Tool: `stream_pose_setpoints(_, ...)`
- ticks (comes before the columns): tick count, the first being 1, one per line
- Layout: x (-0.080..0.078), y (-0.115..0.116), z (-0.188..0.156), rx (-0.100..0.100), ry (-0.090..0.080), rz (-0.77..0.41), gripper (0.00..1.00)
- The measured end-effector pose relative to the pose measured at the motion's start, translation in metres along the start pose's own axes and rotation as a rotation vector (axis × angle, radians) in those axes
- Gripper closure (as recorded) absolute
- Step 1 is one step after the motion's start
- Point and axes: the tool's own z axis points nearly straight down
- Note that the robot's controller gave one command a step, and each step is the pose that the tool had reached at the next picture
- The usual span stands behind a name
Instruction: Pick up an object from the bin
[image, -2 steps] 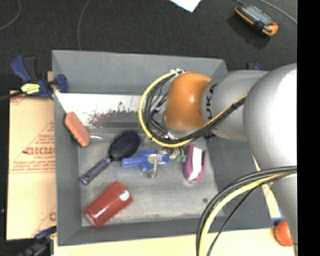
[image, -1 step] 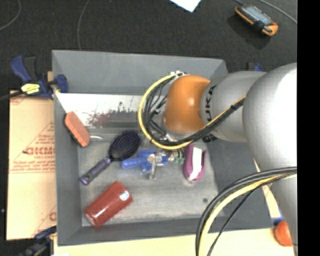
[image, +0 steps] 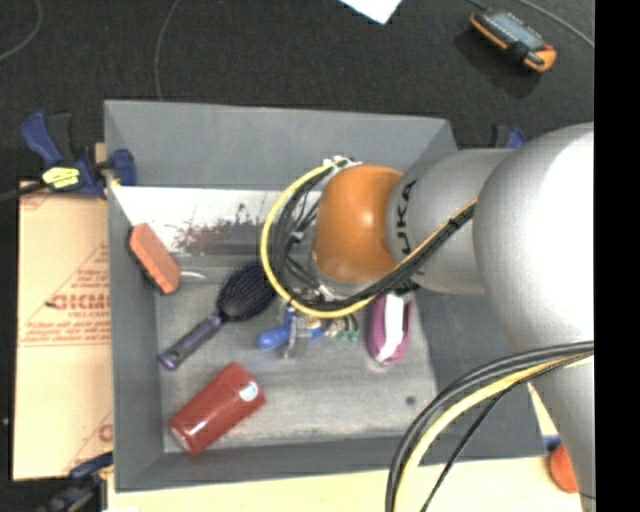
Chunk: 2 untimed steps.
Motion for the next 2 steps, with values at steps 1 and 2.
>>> stream_pose_setpoints(1, 0.000, 0.000, 0.000, 0.000, 0.000, 0.000, 1.00)
stream_pose_setpoints(2, 0.001, 0.000, -0.013, 0.000, 0.002, 0.001, 1.00)
